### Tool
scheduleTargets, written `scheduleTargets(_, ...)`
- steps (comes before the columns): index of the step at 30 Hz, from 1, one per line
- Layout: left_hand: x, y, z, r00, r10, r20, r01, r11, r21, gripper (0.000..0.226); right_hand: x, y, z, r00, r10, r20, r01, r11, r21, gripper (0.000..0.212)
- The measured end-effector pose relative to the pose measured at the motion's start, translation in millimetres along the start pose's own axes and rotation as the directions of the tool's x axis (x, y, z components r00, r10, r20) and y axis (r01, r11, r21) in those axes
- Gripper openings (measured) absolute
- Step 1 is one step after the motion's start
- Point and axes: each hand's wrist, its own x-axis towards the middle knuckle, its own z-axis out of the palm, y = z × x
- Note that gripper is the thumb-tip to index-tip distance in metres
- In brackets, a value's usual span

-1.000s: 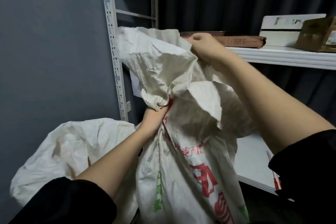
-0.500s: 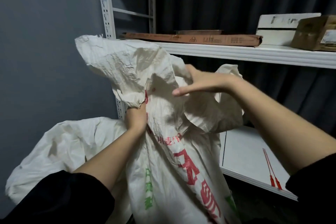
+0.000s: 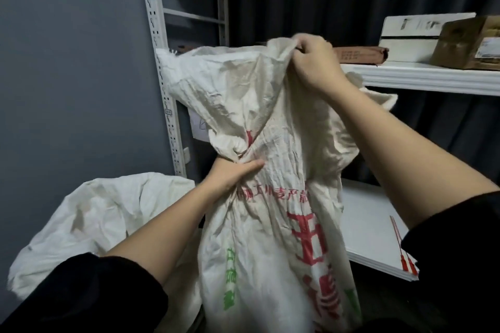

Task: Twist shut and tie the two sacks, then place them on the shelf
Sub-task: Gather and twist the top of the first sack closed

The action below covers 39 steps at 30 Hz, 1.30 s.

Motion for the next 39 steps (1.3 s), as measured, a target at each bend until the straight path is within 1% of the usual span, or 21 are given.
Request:
scheduleTargets(1,-0.7,2.2,5.6,1.0,0.019,-0.019,-0.02,1.0,-0.018,0.047,2.5,-8.9,1.9,0.999,-0.041,0.014,0.04,0.998,0.051,0.02)
scheduleTargets(3,0.9,3.6,14.5,0.999,-0.034,-0.016,0.034,0.999,-0.03,0.041,5.0,-25.4,9.0,0.994,-0.1,0.052,0.09,0.98,0.176,0.024)
scheduleTargets(5,6.9,-0.1,19.8,0.991,-0.131,-0.013,0.132,0.99,0.042,0.027,4.2,-37.9,15.4,0.99,-0.094,0.105,0.046,0.92,0.39,0.023)
scheduleTargets(7,7.8,-1.9,20.2,0.981,-0.191,-0.041,0.194,0.978,0.072,0.022,2.1,-39.7,17.8,0.983,-0.102,0.154,0.016,0.876,0.482,0.02)
scheduleTargets(9,7.4,-2.6,17.1,0.977,-0.195,-0.083,0.198,0.98,0.02,0.027,-0.7,-32.2,8.8,0.971,-0.161,0.179,0.1,0.946,0.308,0.008)
scheduleTargets(10,6.4,-3.3,14.6,0.978,-0.188,-0.095,0.188,0.982,-0.007,0.029,-1.7,-26.2,1.7,0.962,-0.175,0.211,0.143,0.977,0.158,0.018)
scheduleTargets(12,2.2,0.2,11.6,0.981,-0.156,-0.115,0.151,0.987,-0.052,0.038,-3.4,-10.9,-14.1,0.927,-0.112,0.357,0.155,0.984,-0.093,0.057)
scheduleTargets(13,1.5,-0.2,9.6,0.981,-0.148,-0.128,0.14,0.988,-0.071,0.04,-5.5,-4.1,-20.6,0.899,-0.062,0.433,0.145,0.976,-0.161,0.079)
scheduleTargets(15,1.9,-2.2,5.3,0.973,-0.183,-0.139,0.169,0.98,-0.105,0.035,-8.1,15.5,-27.3,0.842,0.037,0.538,0.074,0.98,-0.183,0.11)
scheduleTargets(16,-0.1,-1.6,3.3,0.972,-0.206,-0.115,0.19,0.972,-0.138,0.028,-8.3,27.0,-28.9,0.816,0.086,0.571,0.009,0.987,-0.162,0.115)
scheduleTargets(18,0.8,-5.5,-1.0,0.968,-0.239,-0.074,0.22,0.955,-0.199,0.013,-12.2,42.7,-33.2,0.756,0.164,0.634,-0.089,0.985,-0.148,0.104)
scheduleTargets(20,2.7,-9.8,-4.9,0.971,-0.239,-0.03,0.229,0.955,-0.19,0.013,-14.4,56.7,-36.3,0.712,0.186,0.678,-0.106,0.982,-0.157,0.066)
scheduleTargets(21,2.0,-9.7,-5.9,0.973,-0.23,-0.004,0.227,0.96,-0.167,0.012,-16.7,61.0,-37.8,0.736,0.168,0.655,-0.1,0.985,-0.141,0.044)
scheduleTargets(22,0.6,-8.0,-6.7,0.974,-0.225,0.022,0.226,0.963,-0.144,0.015,-17.4,64.2,-39.4,0.788,0.148,0.597,-0.104,0.989,-0.108,0.025)
scheduleTargets(23,-1.0,-5.4,-6.9,0.974,-0.221,0.038,0.224,0.967,-0.122,0.021,-18.6,62.4,-42.8,0.837,0.129,0.532,-0.122,0.991,-0.048,0.016)
scheduleTargets(25,-4.2,-0.4,-5.8,0.976,-0.21,0.05,0.213,0.975,-0.063,0.019,-13.5,57.0,-46.2,0.907,0.098,0.41,-0.126,0.991,0.041,0.016)
scheduleTargets(27,-5.6,1.7,-1.4,0.978,-0.191,0.079,0.194,0.981,-0.027,0.019,-3.6,45.4,-44.9,0.96,0.027,0.28,-0.02,0.999,-0.025,0.022)
scheduleTargets(29,-6.5,3.0,7.4,0.979,-0.174,0.106,0.179,0.983,-0.039,0.021,3.1,25.6,-34.5,0.983,-0.071,0.168,0.083,0.995,-0.063,0.023)
scheduleTargets(34,-7.1,8.0,33.4,0.996,-0.058,0.069,0.065,0.993,-0.103,0.045,-6.0,-37.4,12.5,0.972,-0.227,0.058,0.198,0.928,0.315,0.018)
scheduleTargets(37,-3.1,8.3,36.2,0.996,-0.071,0.054,0.077,0.99,-0.115,0.043,-13.2,-50.1,32.3,0.98,-0.186,0.065,0.13,0.858,0.497,0.029)
scheduleTargets(39,0.9,4.4,32.0,0.992,-0.109,0.06,0.117,0.984,-0.137,0.039,-16.0,-51.1,33.7,0.989,-0.134,0.053,0.077,0.804,0.589,0.03)
